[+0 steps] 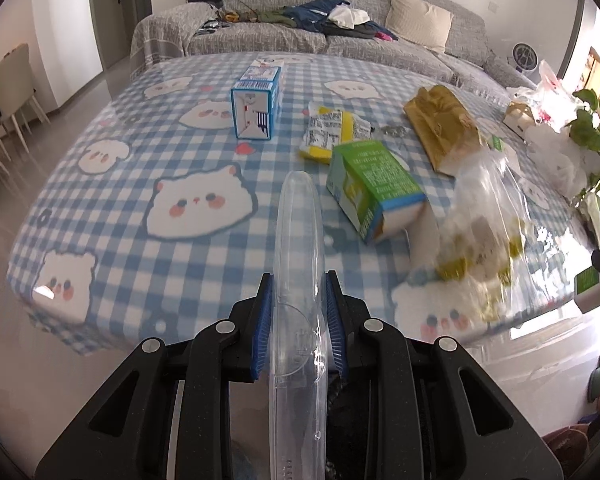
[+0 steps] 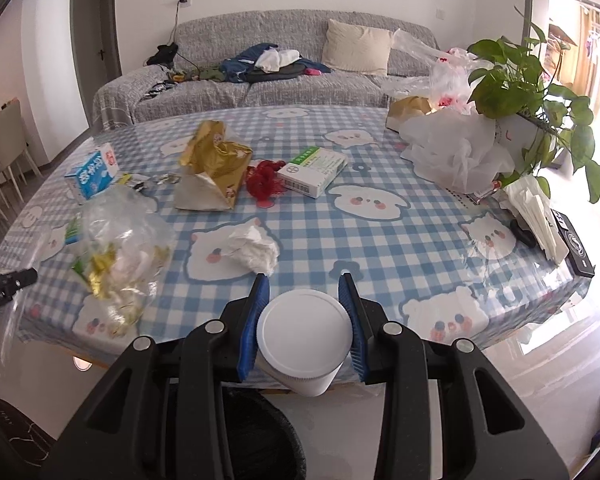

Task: Collect trash
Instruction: 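Carry the white bottle and clear tube down over the black trash bin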

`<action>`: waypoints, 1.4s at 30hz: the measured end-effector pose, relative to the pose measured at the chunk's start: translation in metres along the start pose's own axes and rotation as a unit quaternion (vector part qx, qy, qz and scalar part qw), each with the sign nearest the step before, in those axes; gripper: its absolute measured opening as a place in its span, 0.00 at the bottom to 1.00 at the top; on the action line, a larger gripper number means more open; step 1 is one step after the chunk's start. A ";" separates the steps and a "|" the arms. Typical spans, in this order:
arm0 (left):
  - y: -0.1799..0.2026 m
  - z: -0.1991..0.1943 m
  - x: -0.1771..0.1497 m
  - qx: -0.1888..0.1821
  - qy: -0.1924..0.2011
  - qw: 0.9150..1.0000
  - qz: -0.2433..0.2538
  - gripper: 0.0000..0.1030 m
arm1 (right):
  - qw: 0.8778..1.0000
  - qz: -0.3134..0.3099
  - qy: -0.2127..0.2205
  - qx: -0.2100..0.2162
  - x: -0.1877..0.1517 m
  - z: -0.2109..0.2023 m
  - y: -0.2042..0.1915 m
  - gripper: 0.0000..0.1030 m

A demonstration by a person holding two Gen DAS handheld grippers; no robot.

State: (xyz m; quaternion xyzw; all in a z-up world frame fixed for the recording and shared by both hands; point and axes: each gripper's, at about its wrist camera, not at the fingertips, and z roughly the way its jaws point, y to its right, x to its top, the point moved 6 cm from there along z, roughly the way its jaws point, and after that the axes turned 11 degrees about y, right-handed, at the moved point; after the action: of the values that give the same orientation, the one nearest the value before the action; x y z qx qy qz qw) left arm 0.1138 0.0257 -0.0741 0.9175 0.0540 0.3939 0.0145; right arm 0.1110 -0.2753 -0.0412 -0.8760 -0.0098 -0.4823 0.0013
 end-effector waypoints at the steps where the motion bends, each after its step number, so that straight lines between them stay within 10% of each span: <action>1: 0.001 -0.003 -0.003 -0.001 0.000 1.000 -0.001 0.24 | 1.000 0.000 0.001 0.002 0.000 -0.002 -0.001 0.34; 23: 0.008 -0.063 -0.072 -0.013 0.024 0.999 -0.017 0.24 | 0.998 -0.014 0.008 0.057 -0.054 -0.061 -0.059 0.34; 42: 0.030 -0.039 -0.164 -0.032 -0.020 0.999 -0.025 0.24 | 0.995 -0.012 -0.050 0.084 -0.150 -0.044 -0.100 0.34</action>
State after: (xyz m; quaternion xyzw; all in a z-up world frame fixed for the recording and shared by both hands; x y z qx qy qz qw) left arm -0.0235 -0.0225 -0.1635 0.9225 0.0643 0.3768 0.0548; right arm -0.0081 -0.1779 -0.1449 -0.8958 -0.0610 -0.4350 0.0681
